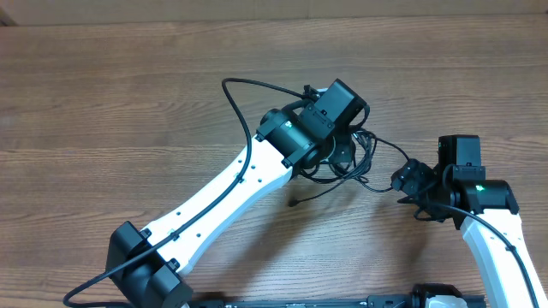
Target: Untangle cables
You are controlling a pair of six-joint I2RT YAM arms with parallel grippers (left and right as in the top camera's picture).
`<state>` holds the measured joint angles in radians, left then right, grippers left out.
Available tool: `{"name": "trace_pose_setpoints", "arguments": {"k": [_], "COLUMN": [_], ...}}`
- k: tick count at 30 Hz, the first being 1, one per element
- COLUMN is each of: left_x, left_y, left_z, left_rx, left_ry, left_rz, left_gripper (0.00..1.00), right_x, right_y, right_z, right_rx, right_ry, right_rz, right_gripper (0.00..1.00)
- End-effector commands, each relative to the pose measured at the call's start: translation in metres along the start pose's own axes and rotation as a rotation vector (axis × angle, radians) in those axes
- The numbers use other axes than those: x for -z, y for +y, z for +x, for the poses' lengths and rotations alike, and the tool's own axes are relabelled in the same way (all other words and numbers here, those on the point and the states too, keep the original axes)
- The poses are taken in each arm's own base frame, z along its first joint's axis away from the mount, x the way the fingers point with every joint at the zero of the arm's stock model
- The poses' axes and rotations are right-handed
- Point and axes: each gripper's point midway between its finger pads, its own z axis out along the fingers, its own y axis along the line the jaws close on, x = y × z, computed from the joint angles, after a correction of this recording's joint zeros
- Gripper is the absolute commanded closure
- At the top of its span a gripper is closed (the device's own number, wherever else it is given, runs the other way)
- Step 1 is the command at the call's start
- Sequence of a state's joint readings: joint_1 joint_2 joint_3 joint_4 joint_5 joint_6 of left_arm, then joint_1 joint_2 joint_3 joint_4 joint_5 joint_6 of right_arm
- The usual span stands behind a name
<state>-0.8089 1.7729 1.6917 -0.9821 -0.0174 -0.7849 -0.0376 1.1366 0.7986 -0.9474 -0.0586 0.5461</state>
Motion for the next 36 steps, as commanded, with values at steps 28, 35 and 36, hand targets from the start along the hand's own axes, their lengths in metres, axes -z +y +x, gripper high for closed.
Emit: {"name": "trace_pose_setpoints", "arguments": {"k": [28, 35, 36], "left_x": [0.025, 0.023, 0.023], "left_y": [0.05, 0.035, 0.035], "left_z": [-0.043, -0.046, -0.047], "left_rx": [-0.425, -0.004, 0.034], "left_ry": [-0.105, -0.146, -0.148], "left_rz": [-0.187, -0.085, -0.083], "left_gripper": [0.96, 0.96, 0.96], "right_x": [0.005, 0.012, 0.013], "right_y": [-0.006, 0.046, 0.049], "right_z": [-0.003, 0.02, 0.022], "right_rx": [0.003, 0.252, 0.263], "right_ry": [-0.012, 0.109, 0.117], "right_rz": [0.04, -0.275, -0.293], "right_gripper": [0.14, 0.13, 0.13]}}
